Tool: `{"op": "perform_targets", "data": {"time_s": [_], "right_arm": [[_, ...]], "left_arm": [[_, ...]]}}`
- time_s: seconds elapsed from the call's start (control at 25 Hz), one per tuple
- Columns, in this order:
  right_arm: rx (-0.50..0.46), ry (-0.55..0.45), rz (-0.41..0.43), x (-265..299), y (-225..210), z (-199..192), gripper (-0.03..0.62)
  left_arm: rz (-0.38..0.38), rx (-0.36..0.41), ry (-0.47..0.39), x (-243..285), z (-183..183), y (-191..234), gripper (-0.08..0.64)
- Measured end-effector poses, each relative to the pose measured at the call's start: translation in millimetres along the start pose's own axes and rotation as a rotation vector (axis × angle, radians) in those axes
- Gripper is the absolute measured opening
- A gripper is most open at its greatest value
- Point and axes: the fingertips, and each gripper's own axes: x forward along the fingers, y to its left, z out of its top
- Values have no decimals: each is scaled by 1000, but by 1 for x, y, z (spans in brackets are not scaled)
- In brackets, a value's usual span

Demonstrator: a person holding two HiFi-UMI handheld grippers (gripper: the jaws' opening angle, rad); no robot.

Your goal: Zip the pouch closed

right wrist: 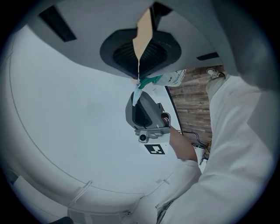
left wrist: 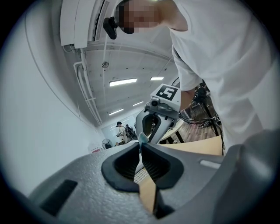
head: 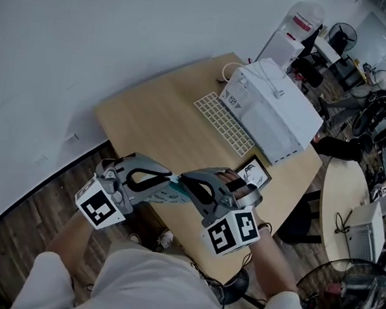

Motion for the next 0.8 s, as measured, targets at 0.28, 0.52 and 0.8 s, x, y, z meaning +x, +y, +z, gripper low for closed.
{"op": "perform_targets", "data": {"time_s": [0.28, 0.52, 0.8], "right_arm": [[-33, 38, -92, -3, -3, -11, 5], [-67, 57, -114, -7, 2, -24, 5], [-108, 102, -119, -12, 10, -38, 3]], "left_arm": [[27, -15, 10, 8, -1, -1, 27], [17, -18, 34, 18, -6, -8, 20], [-6, -7, 66, 29, -8, -17, 18]]}}
